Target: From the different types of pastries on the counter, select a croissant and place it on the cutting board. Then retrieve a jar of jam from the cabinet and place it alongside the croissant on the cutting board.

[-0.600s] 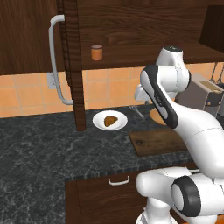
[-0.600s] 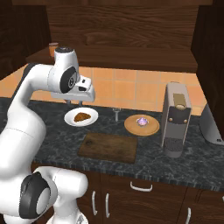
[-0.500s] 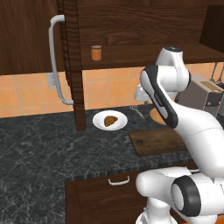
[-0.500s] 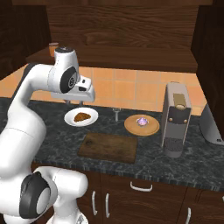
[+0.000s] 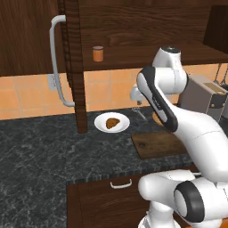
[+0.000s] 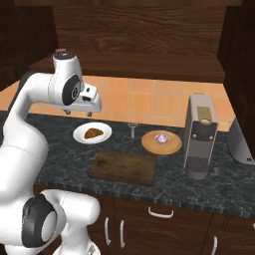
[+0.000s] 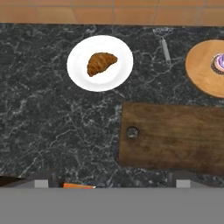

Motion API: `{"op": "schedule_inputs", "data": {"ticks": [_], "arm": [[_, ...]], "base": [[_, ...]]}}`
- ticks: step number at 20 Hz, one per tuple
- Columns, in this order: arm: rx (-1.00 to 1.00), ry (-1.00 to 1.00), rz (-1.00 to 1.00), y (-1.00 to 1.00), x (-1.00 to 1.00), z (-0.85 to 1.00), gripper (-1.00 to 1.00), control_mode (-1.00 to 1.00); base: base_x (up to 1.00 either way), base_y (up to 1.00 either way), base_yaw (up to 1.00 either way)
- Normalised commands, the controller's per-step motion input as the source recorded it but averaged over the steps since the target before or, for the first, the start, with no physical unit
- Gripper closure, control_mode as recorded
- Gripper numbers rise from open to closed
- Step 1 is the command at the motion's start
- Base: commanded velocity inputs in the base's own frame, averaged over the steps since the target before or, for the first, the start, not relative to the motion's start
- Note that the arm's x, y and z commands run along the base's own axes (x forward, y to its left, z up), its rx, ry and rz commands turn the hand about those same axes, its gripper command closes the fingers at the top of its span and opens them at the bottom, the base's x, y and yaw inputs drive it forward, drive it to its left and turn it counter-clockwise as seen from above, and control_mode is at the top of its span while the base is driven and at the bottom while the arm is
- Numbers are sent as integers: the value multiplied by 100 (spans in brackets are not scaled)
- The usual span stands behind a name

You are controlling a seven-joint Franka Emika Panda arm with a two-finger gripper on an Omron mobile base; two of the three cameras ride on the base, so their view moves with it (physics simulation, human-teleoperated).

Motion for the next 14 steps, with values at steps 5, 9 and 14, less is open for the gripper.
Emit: {"op": "schedule_inputs", "data": {"ticks": [5,9,14], "arm": [[0,-54,0,68,0,24,-100,-100],[5,-26,0,56,4,56,-100,-100],[8,-4,0,45,0,84,-100,-100]], "base": [[0,0,0],[0,0,0],[0,0,0]]}}
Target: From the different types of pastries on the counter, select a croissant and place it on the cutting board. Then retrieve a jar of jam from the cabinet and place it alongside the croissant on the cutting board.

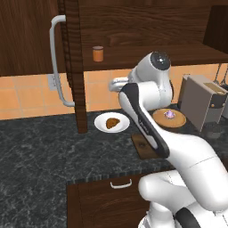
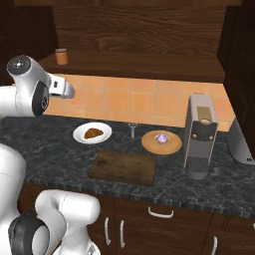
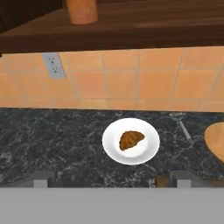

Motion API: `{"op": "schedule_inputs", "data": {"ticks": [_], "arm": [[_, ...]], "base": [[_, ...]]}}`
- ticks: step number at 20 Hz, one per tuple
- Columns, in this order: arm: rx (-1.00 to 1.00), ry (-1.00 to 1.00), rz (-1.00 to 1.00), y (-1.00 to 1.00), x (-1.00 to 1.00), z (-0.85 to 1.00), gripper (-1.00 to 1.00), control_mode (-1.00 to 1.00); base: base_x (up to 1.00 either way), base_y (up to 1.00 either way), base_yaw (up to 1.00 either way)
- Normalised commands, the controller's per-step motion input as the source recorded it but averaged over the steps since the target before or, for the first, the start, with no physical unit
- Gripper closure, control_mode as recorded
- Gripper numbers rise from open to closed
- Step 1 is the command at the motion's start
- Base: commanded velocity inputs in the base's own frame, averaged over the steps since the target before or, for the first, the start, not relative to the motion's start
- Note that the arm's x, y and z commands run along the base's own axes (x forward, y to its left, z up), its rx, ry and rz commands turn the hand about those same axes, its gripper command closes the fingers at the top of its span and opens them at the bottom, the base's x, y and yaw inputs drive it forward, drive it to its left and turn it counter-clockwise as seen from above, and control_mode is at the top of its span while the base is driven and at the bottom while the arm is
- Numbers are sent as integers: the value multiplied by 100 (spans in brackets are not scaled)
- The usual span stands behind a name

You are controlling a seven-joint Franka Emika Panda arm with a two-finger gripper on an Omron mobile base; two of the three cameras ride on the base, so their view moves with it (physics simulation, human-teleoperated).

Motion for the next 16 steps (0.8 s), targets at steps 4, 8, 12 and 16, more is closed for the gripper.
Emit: {"op": "schedule_inputs", "data": {"ticks": [4,8,12,16], "arm": [[5,0,0,46,0,83,-100,-100],[0,-20,0,13,15,42,-100,-100],[0,-8,1,0,39,50,-100,-100],[3,-1,4,0,25,65,-100,-100]], "base": [[0,0,0],[0,0,0],[0,0,0],[0,0,0]]}}
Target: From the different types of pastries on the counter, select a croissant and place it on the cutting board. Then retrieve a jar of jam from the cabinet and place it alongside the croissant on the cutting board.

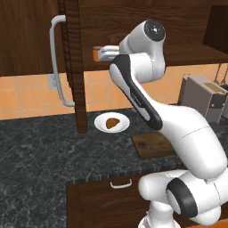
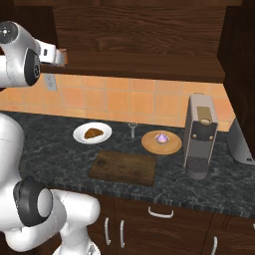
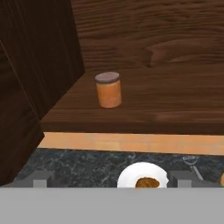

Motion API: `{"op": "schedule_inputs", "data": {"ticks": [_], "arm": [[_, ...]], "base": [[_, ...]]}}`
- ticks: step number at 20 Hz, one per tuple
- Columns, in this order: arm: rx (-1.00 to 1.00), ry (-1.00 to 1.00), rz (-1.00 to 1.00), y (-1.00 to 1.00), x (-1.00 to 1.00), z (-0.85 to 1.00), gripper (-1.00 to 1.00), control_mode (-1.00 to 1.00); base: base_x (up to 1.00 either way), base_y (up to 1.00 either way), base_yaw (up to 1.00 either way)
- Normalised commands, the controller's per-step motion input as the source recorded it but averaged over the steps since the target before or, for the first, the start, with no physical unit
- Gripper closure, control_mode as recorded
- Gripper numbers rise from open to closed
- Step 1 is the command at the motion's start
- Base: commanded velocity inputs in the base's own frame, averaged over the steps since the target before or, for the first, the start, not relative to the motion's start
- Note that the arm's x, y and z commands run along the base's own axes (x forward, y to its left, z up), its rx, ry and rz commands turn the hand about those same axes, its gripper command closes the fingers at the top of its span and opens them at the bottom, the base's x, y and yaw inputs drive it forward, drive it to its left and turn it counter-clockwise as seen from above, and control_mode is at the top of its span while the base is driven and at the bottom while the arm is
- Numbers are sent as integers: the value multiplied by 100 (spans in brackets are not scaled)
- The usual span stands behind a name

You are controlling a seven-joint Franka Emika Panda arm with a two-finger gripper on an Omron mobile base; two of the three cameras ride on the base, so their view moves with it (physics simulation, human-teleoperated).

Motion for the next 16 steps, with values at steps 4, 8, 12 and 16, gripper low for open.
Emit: {"op": "schedule_inputs", "data": {"ticks": [4,8,12,16], "arm": [[1,0,9,1,9,38,-100,-100],[0,0,0,5,9,-3,-100,-100],[0,-3,3,-1,41,-5,-100,-100],[0,-2,5,1,55,-9,-100,-100]], "base": [[0,0,0],[0,0,0],[0,0,0],[0,0,0]]}}
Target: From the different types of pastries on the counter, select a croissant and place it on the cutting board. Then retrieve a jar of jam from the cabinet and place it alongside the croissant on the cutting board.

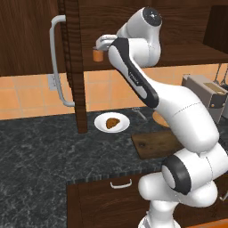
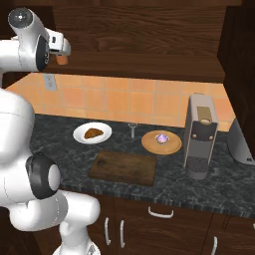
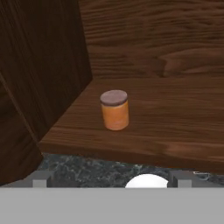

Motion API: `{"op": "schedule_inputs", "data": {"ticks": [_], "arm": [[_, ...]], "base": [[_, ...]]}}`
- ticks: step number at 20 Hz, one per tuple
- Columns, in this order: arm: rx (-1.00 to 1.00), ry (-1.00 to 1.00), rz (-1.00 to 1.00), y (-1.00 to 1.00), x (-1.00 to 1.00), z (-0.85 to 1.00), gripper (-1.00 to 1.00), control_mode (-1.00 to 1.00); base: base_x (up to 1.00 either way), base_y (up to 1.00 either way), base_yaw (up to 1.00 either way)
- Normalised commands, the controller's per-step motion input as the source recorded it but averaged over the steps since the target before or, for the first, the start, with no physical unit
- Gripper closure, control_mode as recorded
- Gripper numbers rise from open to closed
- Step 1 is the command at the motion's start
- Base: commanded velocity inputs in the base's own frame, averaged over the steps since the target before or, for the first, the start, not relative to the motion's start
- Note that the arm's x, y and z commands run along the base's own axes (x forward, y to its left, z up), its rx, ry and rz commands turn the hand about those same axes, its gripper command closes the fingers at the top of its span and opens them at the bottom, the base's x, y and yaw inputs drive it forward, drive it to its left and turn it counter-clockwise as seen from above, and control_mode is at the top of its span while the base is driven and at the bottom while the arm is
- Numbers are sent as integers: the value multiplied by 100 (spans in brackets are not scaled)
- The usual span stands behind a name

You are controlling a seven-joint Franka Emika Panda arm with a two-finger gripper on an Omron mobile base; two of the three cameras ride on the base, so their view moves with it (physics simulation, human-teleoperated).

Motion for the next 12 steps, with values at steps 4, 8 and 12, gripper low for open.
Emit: {"op": "schedule_inputs", "data": {"ticks": [4,8,12], "arm": [[0,-7,6,7,29,-10,-100,-100],[-1,-8,9,30,18,-22,-100,-100],[-8,-7,6,14,30,-24,-100,-100]], "base": [[0,0,0],[0,0,0],[0,0,0]]}}
